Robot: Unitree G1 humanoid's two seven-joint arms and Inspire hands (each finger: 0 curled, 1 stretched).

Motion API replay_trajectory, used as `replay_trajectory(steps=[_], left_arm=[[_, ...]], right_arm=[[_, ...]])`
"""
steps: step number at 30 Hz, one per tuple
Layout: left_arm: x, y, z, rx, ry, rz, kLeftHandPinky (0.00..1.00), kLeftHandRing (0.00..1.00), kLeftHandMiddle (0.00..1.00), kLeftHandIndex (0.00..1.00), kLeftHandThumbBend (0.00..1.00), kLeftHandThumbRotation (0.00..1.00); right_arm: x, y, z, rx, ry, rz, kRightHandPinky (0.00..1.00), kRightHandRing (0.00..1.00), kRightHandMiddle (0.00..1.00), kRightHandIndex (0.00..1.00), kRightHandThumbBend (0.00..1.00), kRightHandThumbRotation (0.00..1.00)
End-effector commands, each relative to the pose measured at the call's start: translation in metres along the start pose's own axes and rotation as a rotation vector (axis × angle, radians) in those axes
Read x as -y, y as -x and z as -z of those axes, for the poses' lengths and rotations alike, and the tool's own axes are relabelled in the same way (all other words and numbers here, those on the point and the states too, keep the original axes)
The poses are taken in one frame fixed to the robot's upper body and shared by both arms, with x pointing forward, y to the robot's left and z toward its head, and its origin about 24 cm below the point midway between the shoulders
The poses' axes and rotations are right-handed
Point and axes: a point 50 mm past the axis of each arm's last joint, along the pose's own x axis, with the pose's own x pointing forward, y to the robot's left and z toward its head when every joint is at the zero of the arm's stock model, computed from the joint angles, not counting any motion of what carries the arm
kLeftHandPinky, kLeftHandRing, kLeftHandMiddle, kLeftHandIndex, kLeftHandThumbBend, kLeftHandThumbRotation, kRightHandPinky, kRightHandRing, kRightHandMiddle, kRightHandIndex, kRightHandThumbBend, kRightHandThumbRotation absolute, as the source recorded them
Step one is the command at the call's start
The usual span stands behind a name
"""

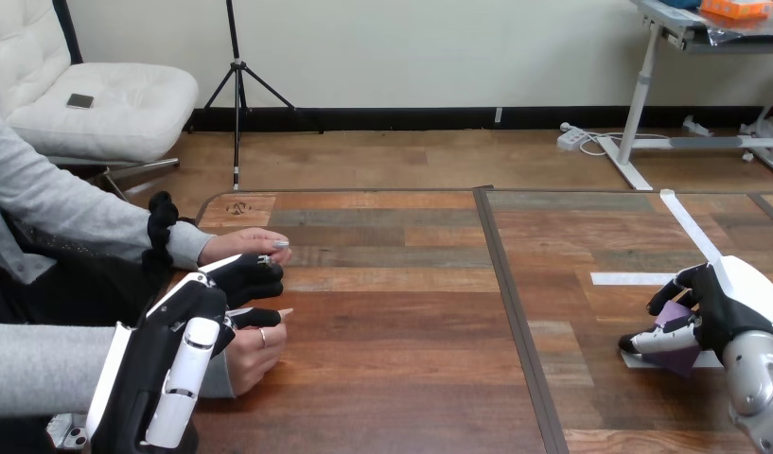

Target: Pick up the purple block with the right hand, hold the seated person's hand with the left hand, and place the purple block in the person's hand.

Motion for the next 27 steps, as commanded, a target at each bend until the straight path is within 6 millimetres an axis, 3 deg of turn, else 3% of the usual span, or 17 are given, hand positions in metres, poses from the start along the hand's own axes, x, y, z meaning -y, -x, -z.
replay_trajectory(steps=[1,17,27], left_arm=[[0.0,-0.015,-0.012,0.11,0.0,0.01,0.63,0.74,0.72,0.69,0.5,0.86],[-0.001,-0.015,-0.013,0.105,-0.005,0.018,0.63,0.75,0.73,0.69,0.49,0.87],[-0.001,-0.015,-0.012,0.107,-0.004,0.018,0.62,0.74,0.73,0.69,0.49,0.87]], right_arm=[[-0.001,0.0,-0.005,0.043,-0.007,0.001,0.38,0.45,0.49,0.47,0.84,0.0],[0.012,-0.002,-0.016,0.129,-0.081,0.088,0.36,0.41,0.46,0.46,0.86,0.0],[0.019,-0.003,-0.025,0.151,-0.406,0.137,0.37,0.43,0.47,0.47,0.84,0.0]])
